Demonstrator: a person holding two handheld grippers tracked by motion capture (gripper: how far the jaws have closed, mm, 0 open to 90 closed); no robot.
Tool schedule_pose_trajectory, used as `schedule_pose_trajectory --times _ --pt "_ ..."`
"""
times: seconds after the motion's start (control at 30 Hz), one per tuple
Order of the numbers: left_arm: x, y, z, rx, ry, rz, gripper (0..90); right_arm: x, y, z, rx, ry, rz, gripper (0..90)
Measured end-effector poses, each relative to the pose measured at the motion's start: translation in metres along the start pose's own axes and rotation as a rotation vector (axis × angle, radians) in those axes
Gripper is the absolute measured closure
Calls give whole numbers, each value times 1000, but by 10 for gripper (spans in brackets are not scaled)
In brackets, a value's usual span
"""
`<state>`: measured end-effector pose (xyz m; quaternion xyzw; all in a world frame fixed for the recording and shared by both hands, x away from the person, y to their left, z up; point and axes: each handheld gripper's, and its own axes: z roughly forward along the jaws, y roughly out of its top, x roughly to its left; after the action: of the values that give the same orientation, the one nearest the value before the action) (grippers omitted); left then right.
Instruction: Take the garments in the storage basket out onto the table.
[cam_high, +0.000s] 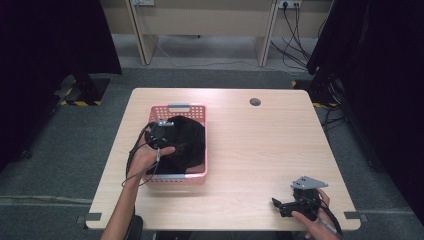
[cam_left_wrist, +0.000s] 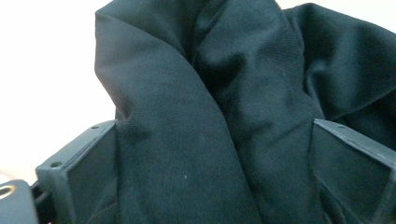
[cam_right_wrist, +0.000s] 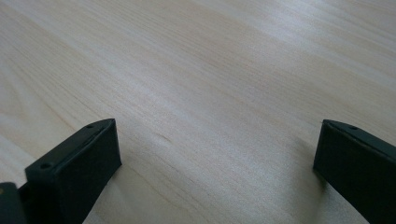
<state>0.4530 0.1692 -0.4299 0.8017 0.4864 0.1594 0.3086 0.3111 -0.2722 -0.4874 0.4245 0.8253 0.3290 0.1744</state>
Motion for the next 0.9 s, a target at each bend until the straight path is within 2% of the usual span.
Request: schedule_pose_trajectory --times 0.07,0.1,0.23,0.27,0.33,0.37,0.63,0.73,0.9 --pt "0 0 0 0 0 0 16 0 0 0 0 0 0 7" --pt "1 0 7 20 -9 -4 16 0 0 0 0 0 0 7" --pt "1 -1 12 37 -10 -10 18 0 0 0 0 1 0 7" --pt "1 -3 18 70 -21 -5 18 0 0 0 0 1 0 7" --pt "1 -3 18 70 -21 -5 18 0 0 0 0 1 0 7" --pt "0 -7 25 97 -21 1 18 0 0 0 0 1 0 7" --pt "-2 -13 32 113 -19 -7 24 0 0 0 0 1 0 7" --pt "-3 -14 32 107 -18 14 88 0 0 0 0 0 0 7" --pt "-4 -14 29 78 -13 23 238 0 0 0 0 0 0 7"
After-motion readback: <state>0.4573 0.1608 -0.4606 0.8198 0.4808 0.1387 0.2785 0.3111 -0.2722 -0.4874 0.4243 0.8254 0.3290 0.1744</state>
